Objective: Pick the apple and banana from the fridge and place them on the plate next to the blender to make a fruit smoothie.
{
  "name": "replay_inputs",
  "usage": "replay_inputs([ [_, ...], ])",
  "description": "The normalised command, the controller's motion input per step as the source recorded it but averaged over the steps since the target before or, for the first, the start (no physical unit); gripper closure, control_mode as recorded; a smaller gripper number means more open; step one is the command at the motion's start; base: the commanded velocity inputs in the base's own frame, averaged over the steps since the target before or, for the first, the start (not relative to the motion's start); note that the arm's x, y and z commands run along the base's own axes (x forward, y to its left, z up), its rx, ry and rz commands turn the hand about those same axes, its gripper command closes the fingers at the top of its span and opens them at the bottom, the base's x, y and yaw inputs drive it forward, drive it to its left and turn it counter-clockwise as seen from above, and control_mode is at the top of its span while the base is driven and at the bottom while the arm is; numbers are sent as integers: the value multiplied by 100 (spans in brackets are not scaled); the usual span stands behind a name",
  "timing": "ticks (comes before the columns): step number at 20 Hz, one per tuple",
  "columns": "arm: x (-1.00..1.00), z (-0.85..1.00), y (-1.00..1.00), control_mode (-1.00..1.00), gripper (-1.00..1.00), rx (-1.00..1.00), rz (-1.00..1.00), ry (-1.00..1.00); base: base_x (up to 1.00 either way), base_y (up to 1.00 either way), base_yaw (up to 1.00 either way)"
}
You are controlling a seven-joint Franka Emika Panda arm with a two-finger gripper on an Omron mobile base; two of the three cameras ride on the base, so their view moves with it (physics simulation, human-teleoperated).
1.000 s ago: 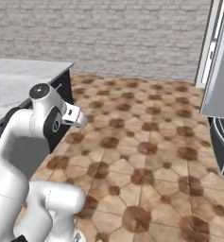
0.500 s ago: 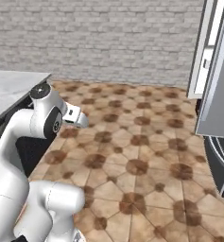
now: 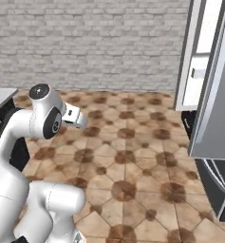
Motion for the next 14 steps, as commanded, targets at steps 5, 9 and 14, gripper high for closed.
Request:
replay_inputs([
  [5,0,0,0,100,-100,0,0,0,100,12,-35],
  [9,0,0,0,100,-100,0,0,0,100,13,-39],
  [14,0,0,0,100,-100,0,0,0,96,14,-44],
])
